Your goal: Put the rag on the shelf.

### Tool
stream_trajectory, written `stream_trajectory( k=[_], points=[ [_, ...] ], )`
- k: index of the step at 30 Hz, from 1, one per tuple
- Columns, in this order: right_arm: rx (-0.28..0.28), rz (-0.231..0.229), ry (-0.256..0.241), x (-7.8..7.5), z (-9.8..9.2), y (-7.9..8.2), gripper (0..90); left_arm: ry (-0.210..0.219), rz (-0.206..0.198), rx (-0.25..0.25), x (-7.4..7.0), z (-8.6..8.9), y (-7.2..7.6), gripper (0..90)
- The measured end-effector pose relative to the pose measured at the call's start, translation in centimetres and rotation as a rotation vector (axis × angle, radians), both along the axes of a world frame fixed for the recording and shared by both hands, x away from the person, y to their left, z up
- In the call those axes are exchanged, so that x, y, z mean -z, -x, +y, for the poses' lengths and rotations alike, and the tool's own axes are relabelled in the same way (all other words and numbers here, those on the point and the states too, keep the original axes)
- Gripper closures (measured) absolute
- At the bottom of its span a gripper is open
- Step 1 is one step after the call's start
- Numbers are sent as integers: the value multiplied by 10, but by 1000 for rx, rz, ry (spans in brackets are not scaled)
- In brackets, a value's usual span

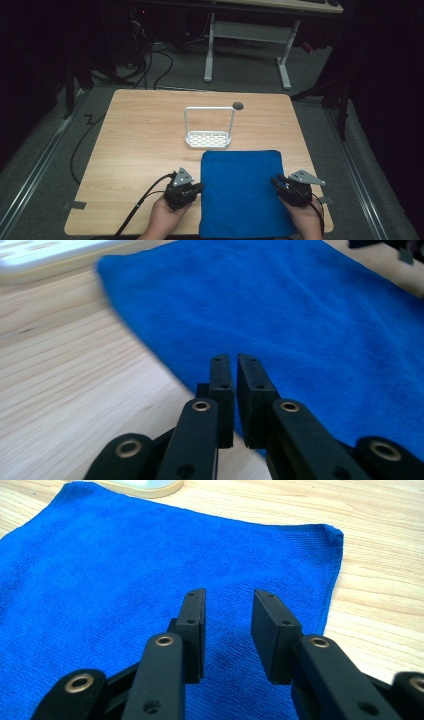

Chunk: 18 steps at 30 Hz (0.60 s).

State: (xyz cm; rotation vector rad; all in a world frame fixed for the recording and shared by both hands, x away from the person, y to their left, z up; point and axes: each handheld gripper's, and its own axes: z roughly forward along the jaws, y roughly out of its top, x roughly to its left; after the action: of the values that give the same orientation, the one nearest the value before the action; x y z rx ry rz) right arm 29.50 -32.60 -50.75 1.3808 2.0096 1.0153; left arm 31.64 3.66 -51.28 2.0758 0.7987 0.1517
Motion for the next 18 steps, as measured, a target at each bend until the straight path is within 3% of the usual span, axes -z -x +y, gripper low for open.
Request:
stream_trajectory(
  k=[3, 7, 11, 18],
  points=[
    [-3, 3, 4, 1, 1, -1, 678, 2, 35, 50, 5, -15, 6, 863],
    [-4, 5, -1, 1, 0, -2, 676, -53, 48, 87, 15, -26, 11, 855],
    [-5, 7, -5, 2, -1, -2, 676, -65, 45, 99, 16, -25, 12, 847],
    [-32, 21, -14, 2, 1, -4, 816, -47, 66, 93, 17, -14, 13, 840]
  ],
)
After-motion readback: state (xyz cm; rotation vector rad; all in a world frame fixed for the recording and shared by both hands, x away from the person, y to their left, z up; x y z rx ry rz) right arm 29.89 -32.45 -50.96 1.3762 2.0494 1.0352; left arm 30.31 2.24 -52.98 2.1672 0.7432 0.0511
